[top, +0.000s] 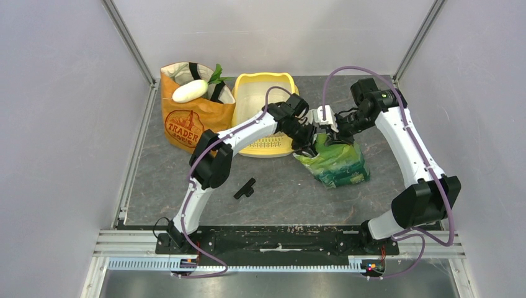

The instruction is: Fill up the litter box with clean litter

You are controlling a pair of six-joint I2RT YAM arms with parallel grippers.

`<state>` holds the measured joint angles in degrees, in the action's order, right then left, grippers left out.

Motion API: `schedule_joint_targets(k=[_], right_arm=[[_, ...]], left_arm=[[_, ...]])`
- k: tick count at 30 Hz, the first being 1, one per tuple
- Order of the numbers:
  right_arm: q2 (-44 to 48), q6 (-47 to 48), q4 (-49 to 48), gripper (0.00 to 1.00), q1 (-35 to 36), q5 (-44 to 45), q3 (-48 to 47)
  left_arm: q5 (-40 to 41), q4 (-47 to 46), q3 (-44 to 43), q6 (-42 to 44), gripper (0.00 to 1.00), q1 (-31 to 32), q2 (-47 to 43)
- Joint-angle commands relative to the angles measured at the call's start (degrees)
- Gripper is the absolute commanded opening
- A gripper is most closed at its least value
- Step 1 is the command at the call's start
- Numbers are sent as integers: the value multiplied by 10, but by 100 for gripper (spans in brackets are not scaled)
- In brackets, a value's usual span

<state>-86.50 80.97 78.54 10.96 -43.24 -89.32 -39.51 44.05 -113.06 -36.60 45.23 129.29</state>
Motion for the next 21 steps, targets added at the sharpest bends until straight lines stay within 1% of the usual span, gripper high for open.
schedule_joint_targets(k=[1,2,5,7,10,13,16,18,21], right_arm=[[18,-10,-29,0,6,-58,0],[21,-11,-29,0,5,-57,1],[26,-12,-26,0,2,-55,-1],[30,-15,-22,0,-1,-54,-11],[35,-14,-9,0,-7,-54,-26],[44,-9,6,0,-16,-54,-36],[55,-6,21,0,-28,-54,-46],[62,-2,29,0,-37,-53,-53],[67,4,39,0,-53,-55,-68]], left_arm=[[-35,-123,80,-71,2,24,10],[-47,-144,96,-74,2,23,0],[-112,-256,144,-114,2,12,-24],[-155,-371,185,-173,2,2,-40],[-182,-490,236,-229,2,-11,-66],[-192,-581,275,-282,2,-18,-93],[-200,-692,321,-357,2,-32,-119],[-209,-734,345,-386,2,-43,-135],[-208,-726,386,-386,2,-60,-173]])
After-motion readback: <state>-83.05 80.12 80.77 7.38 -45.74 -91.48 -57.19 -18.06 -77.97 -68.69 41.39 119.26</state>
